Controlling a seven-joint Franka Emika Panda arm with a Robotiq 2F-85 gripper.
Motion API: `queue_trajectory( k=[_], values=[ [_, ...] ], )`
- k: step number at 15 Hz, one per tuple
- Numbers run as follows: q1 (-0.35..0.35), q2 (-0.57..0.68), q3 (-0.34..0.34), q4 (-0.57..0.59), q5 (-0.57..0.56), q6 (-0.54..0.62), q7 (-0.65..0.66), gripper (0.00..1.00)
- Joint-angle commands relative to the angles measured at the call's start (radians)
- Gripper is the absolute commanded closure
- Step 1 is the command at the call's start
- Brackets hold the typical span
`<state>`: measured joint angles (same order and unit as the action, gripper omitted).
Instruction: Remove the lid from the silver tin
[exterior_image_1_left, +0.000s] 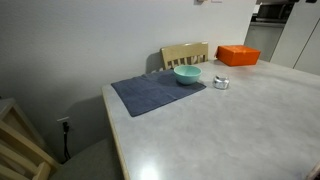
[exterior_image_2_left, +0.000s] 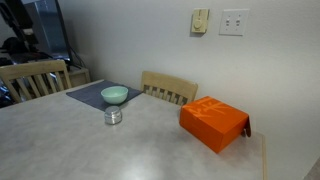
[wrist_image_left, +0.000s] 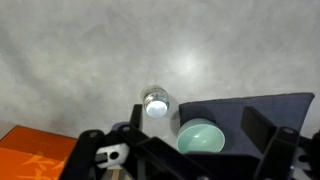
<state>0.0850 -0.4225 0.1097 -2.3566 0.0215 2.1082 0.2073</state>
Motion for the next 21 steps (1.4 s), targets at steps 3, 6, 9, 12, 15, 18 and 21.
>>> queue_trajectory(
  k=[3,6,9,12,15,18,21],
  values=[
    [-0.046,0.315,-0.053,0.233,0.011,-0.033,0.0,0.0],
    [-0.041,0.309,-0.056,0.204,0.004,-0.006,0.007,0.0],
    [-0.038,0.418,-0.06,0.27,0.004,-0.006,0.014,0.0],
    [-0.03,0.39,-0.056,0.212,-0.065,0.153,-0.004,0.0],
    [-0.042,0.432,-0.07,0.2,-0.054,0.301,-0.032,0.0],
    [-0.051,0.482,-0.081,0.219,-0.017,0.328,-0.067,0.0],
    [-0.054,0.546,-0.08,0.268,0.048,0.292,-0.161,0.0]
  ],
)
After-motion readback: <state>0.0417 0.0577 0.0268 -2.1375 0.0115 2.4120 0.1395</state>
